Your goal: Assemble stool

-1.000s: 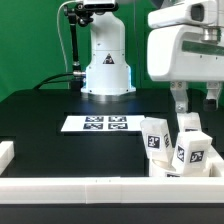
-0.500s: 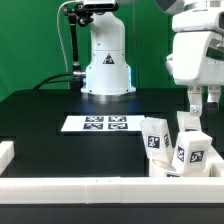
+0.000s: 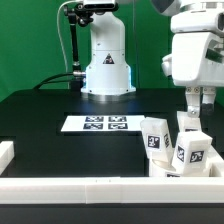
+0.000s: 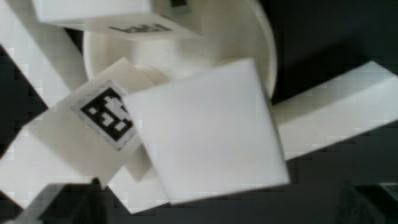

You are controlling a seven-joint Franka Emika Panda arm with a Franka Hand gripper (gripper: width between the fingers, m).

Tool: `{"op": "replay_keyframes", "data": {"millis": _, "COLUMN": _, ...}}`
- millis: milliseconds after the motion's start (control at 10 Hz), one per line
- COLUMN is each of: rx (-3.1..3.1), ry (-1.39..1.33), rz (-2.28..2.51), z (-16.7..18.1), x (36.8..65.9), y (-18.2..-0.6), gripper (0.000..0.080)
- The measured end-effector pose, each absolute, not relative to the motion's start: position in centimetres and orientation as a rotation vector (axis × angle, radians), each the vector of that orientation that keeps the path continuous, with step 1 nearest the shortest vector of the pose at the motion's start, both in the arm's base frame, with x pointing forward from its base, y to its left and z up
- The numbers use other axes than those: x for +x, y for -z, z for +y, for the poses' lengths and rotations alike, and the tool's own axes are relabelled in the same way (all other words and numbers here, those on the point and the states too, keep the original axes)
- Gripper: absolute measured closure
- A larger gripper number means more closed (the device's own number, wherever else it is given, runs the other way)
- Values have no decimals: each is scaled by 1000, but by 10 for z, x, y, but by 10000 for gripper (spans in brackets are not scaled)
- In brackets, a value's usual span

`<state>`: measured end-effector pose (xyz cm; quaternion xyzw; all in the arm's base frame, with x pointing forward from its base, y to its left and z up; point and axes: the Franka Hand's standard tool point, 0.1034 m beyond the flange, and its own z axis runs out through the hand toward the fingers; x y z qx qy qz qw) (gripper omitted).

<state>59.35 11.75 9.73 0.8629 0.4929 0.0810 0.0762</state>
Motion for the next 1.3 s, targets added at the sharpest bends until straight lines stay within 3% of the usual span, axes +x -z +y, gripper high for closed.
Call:
{"op": "replay_keyframes", "data": {"millis": 200, "rx": 2436, "ry": -217, "rz": 1672, "z": 114, "x": 594, "y": -94, "gripper": 150}}
{"op": "replay_keyframes", "data": {"millis": 900, "rx": 2433, "ry": -193, "rz": 1680, "z": 109, "x": 591, "y": -86, "gripper": 150}}
{"op": "replay_keyframes", "data": {"millis": 1000, "rx": 2434, "ry": -191, "rz": 1678, "z": 108, "x": 591, "y": -85, "gripper": 245}}
{"op": "replay_keyframes", "data": {"millis": 1100, "rx": 2436, "ry": -190, "rz": 1676, "z": 107, "x": 591, "y": -85, "gripper": 428}}
{"op": "replay_keyframes", "data": {"millis": 1300, "rx": 2437, "ry": -195, "rz": 1672, "z": 106, "x": 593, "y": -87, "gripper": 448}}
